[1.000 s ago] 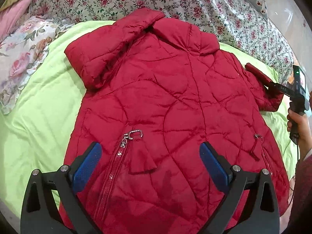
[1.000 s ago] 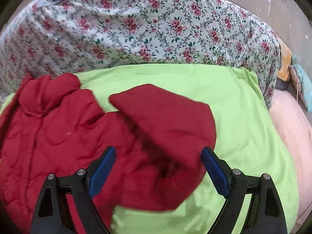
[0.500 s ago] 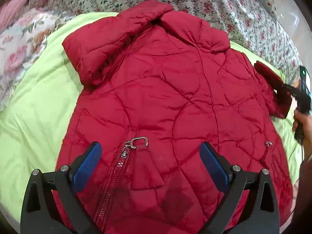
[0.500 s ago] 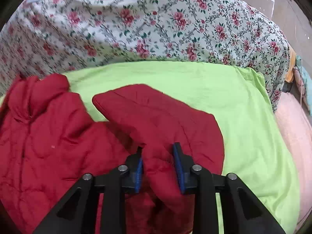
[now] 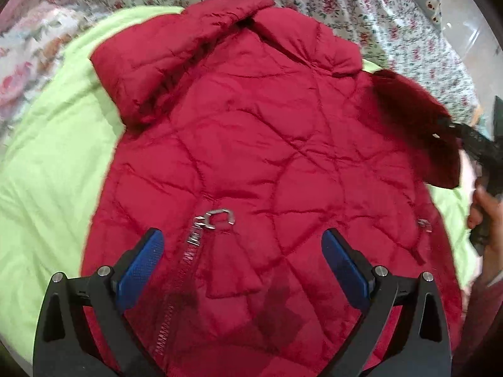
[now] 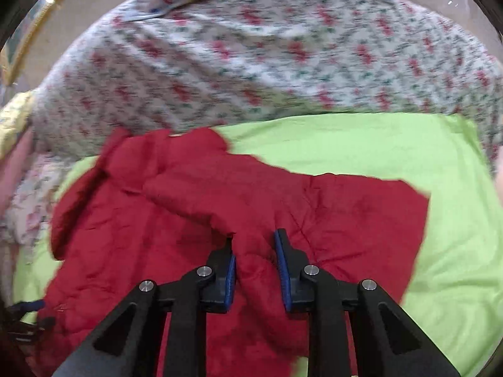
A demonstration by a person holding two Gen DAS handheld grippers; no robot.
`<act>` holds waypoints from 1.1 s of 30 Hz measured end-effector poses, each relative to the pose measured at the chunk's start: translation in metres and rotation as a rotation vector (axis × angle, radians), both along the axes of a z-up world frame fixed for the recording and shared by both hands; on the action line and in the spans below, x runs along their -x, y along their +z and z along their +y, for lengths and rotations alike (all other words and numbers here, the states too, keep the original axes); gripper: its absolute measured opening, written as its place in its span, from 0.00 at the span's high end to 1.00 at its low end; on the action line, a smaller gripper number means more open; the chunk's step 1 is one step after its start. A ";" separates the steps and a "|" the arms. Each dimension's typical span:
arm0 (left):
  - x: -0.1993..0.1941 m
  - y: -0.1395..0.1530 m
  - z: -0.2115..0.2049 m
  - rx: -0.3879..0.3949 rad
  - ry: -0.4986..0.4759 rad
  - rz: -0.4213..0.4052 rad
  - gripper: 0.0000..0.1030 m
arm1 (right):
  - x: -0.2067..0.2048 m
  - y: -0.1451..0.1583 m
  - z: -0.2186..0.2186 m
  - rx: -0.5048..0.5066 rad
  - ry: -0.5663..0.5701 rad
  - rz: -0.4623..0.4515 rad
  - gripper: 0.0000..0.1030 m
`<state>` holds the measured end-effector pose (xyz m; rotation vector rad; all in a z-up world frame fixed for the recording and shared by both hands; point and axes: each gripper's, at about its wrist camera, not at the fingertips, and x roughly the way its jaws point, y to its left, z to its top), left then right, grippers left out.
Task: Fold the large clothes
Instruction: 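Carry the held sleeve with the right tool across the jacket body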
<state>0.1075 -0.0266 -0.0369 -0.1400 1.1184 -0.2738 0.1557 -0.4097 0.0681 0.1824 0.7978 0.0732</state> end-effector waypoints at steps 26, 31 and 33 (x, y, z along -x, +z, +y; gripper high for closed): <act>-0.113 0.002 0.017 0.357 -0.006 0.107 0.06 | -0.007 -0.070 0.162 -0.017 0.423 0.095 0.75; -0.139 -0.014 0.003 0.416 -0.036 0.169 0.31 | -0.005 -0.070 0.164 -0.008 0.426 0.090 0.75; -0.144 -0.017 -0.004 0.425 -0.060 0.182 0.54 | -0.005 -0.070 0.165 -0.010 0.424 0.091 0.75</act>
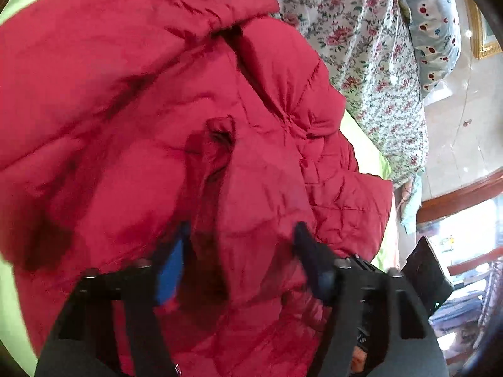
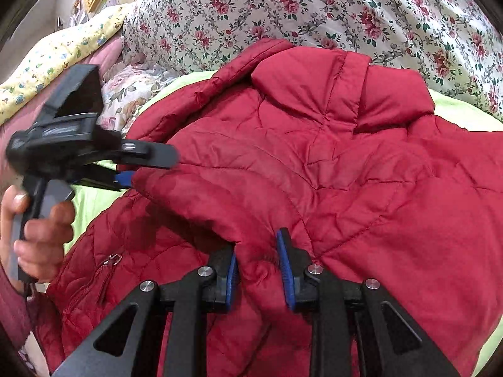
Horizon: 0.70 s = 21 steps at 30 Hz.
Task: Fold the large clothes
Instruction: 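Carry the held sleeve with the right tool across the jacket body, then open the right tool to release the sleeve and withdraw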
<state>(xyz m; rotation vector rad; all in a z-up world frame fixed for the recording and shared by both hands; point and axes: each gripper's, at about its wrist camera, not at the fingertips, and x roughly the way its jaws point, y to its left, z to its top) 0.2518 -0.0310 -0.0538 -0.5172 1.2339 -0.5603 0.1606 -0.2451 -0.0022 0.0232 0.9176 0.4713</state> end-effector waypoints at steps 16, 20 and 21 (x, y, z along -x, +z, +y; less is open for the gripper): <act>0.007 0.013 0.039 -0.188 0.085 -0.169 0.86 | 0.023 0.023 -0.083 -0.016 -0.256 -0.011 0.57; 0.011 0.007 0.032 -0.281 0.064 -0.210 0.86 | 0.006 0.021 -0.109 -0.007 -0.362 -0.015 0.57; 0.012 0.006 0.029 -0.301 0.059 -0.218 0.85 | 0.002 0.019 -0.114 0.001 -0.379 -0.016 0.57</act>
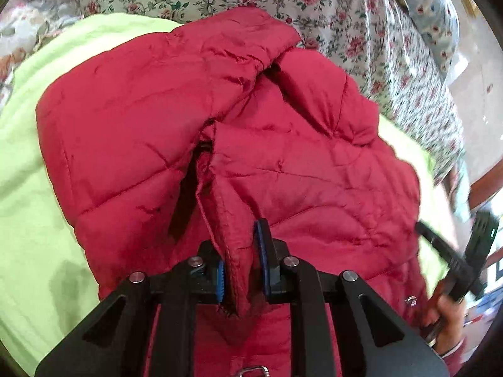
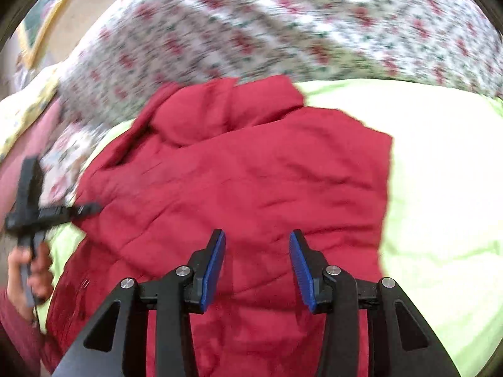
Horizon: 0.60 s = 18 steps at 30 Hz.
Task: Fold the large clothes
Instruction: 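Open the right tool to release the sleeve and withdraw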
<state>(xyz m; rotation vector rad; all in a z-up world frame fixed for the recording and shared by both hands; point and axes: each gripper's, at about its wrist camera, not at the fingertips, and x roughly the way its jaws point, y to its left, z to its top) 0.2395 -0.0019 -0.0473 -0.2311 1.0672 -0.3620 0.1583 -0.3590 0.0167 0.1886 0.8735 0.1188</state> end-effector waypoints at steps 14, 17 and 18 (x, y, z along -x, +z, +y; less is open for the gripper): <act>0.034 0.052 -0.018 -0.037 -0.091 -0.163 0.73 | -0.023 -0.044 0.003 0.103 -0.033 0.072 0.56; 0.025 0.034 -0.043 -0.105 -0.116 -0.149 0.73 | -0.022 -0.045 0.005 0.112 -0.030 0.069 0.56; 0.020 0.022 -0.049 -0.138 -0.117 -0.126 0.73 | -0.022 -0.045 0.005 0.112 -0.029 0.067 0.56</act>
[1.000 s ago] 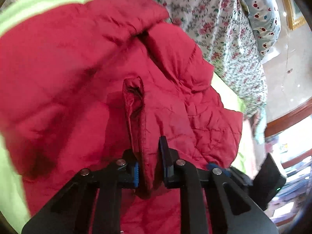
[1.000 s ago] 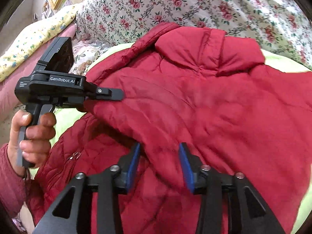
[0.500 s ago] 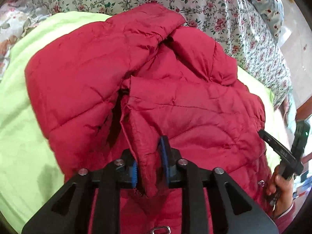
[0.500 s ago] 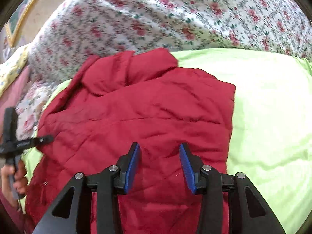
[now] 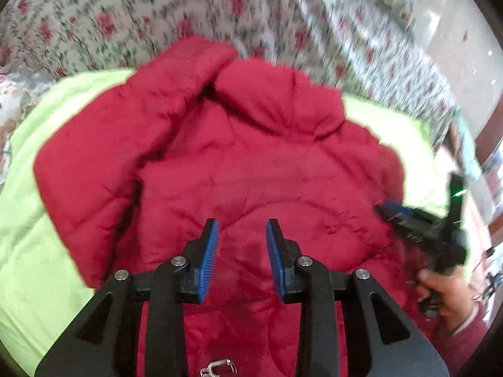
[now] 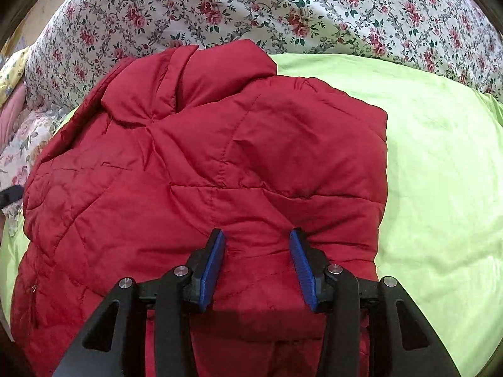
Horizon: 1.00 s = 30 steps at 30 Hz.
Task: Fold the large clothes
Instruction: 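Open the right tool to release the sleeve and withdraw, then move the left tool to the other sleeve and close on it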
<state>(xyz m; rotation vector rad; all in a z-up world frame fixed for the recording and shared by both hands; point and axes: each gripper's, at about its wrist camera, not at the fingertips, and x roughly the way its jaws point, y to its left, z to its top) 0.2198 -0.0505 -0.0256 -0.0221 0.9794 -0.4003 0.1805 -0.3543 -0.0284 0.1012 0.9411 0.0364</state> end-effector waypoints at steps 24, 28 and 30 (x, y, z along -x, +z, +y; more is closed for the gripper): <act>0.016 -0.002 0.030 -0.038 0.071 -0.017 0.64 | 0.015 0.026 0.016 -0.051 0.033 0.048 0.12; 0.016 0.013 0.039 -0.045 0.086 -0.039 0.59 | 0.032 0.043 0.026 -0.045 0.036 0.029 0.08; 0.016 0.017 0.042 -0.054 0.100 -0.051 0.53 | 0.036 0.047 0.028 -0.047 0.021 0.046 0.02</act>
